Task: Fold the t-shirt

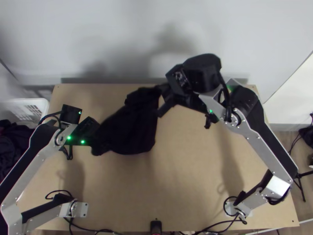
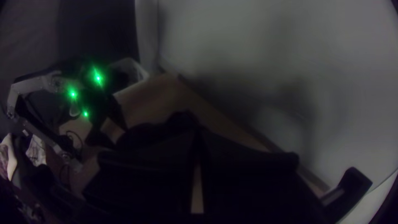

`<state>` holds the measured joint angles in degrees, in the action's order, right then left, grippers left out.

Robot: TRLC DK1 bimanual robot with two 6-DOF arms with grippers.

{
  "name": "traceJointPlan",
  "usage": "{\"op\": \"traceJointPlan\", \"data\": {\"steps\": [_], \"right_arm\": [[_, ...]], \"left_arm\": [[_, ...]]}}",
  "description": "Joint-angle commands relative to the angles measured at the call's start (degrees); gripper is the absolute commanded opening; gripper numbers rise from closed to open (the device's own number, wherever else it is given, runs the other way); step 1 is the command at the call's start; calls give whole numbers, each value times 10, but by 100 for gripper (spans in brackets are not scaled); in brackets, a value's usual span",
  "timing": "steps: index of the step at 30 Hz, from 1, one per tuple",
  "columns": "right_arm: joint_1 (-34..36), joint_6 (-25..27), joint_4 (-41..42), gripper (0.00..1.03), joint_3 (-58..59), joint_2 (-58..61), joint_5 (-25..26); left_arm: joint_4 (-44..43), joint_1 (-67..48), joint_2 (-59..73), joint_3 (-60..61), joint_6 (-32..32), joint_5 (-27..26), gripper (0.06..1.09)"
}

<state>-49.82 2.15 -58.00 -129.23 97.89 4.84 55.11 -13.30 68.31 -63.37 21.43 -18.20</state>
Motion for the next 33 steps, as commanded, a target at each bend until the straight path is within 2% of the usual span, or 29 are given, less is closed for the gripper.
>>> {"op": "traceJointPlan", "data": {"steps": [1,3,7,14,23,24,26,27,28,29,31,33], "right_arm": [[8,-8,-43,3,111,-42,-35],[15,-4,-57,3,168,-60,-65],[46,5,-64,3,301,-110,-81],[213,16,-63,3,473,-194,-81],[415,93,-70,3,648,-236,-80],[435,109,-77,3,663,-233,-80],[456,173,-84,3,687,-227,-77],[460,204,-84,6,695,-227,-75],[460,219,-84,18,699,-229,-74],[463,222,-84,30,703,-234,-68],[460,218,-84,46,701,-245,-66],[450,212,-80,70,696,-252,-62]], "left_arm": [[0,-1,-15,15,-5,4,104],[0,-1,-16,19,-6,5,104],[-3,-3,-15,17,-6,5,104],[-18,-19,-6,17,-6,5,104],[-67,-77,38,26,-20,22,104],[-72,-82,45,23,-24,22,104],[-81,-88,58,18,-31,23,104],[-85,-91,63,17,-31,23,104],[-90,-93,68,16,-33,24,104],[-93,-95,74,15,-34,24,104],[-98,-96,83,15,-35,25,104],[-106,-97,93,15,-38,30,104]]}}
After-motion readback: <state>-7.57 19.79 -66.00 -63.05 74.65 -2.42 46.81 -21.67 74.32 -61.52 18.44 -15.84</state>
